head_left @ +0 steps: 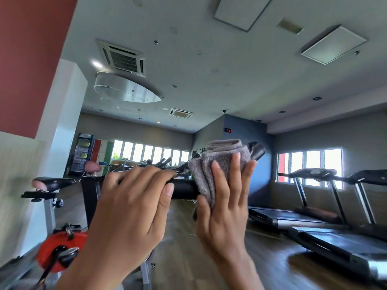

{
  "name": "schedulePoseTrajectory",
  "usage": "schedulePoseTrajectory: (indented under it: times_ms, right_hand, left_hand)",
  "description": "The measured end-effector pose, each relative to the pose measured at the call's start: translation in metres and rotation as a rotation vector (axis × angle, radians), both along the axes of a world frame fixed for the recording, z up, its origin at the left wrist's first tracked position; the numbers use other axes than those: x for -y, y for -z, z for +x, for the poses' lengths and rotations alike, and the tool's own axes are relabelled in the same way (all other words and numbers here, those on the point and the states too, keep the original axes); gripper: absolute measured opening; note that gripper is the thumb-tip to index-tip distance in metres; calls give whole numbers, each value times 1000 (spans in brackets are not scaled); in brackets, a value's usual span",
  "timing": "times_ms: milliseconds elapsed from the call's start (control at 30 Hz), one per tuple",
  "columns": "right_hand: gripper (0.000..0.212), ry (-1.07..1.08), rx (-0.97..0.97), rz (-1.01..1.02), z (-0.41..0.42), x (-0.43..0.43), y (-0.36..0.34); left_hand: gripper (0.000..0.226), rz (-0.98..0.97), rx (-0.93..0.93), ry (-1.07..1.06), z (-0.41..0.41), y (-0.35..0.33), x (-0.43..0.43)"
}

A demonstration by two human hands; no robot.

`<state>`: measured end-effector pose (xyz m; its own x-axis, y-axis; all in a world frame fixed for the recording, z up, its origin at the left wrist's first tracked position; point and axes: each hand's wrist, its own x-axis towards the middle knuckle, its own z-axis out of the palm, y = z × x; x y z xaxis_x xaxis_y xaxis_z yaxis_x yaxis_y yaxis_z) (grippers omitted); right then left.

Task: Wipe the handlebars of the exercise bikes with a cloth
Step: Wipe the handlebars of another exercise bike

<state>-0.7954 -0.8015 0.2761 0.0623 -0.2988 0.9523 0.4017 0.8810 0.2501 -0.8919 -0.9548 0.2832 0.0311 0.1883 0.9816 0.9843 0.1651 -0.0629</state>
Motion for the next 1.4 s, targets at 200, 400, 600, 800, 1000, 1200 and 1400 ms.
schedulePoseTrajectory:
  times_ms: [200,400,600,800,1000,1200,1400]
  right_hand:
    - [48,-42,-27,-116,6,10,-16]
    - [54,97,339,-7,46,25,-17]
    - [46,359,574,103,94,12,-63]
    - [46,198,573,108,77,15,-73]
    - [48,166,516,134,50,22,-54]
    - [61,219,409,27,83,-11,-58]
    - [37,71,262,-4,83,-30,-67]
  left_hand:
    - [40,33,40,85,-16,4,-2]
    - [41,15,81,185,-24,8,7]
    - [42,15,127,226,-25,8,7]
    - [47,48,193,311,-13,7,11]
    - [55,75,304,237,-4,4,7]
    - [52,42,180,168,6,5,2]
    - [44,189,102,-127,45,5,-36]
